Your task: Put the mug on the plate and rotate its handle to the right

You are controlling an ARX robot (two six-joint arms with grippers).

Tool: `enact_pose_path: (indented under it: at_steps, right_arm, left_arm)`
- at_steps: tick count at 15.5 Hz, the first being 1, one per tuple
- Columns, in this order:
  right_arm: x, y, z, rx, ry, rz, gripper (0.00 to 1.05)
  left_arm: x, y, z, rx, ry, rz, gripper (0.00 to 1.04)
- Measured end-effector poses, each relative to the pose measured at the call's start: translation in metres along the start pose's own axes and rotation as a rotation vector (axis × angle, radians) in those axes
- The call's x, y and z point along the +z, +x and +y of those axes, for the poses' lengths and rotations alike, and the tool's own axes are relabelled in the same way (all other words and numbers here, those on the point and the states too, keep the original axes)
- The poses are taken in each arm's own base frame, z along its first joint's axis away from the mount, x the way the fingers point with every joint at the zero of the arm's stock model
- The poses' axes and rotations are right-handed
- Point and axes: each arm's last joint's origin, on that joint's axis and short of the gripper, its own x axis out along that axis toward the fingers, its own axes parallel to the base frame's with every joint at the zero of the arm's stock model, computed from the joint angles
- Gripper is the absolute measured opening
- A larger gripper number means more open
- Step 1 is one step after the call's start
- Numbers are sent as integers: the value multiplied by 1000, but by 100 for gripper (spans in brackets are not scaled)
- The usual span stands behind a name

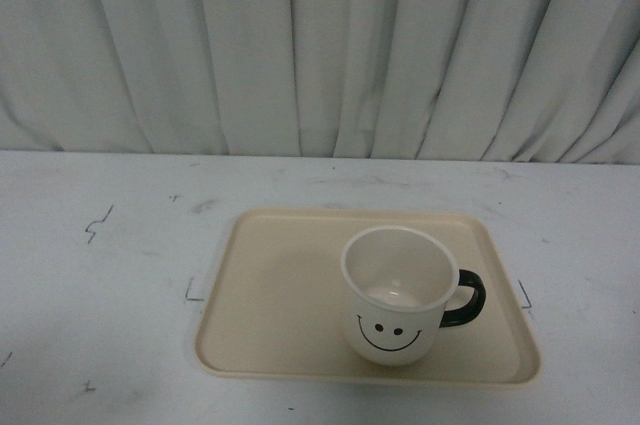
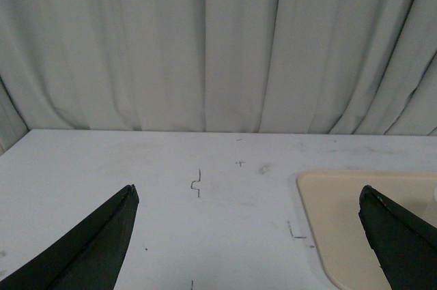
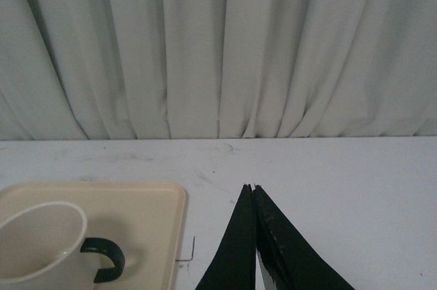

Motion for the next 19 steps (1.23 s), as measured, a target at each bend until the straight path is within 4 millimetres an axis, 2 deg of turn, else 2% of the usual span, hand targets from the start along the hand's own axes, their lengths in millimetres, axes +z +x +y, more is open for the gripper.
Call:
enact_pose_path:
  at_steps: [8, 19]
  right_arm:
    - [5, -25, 0, -1, 0, -17, 2]
    - [5, -41, 0, -1, 0, -19, 2]
  left_arm:
    - [0, 0, 0, 0, 0, 0, 98]
    - [0, 0, 0, 0, 0, 0, 98]
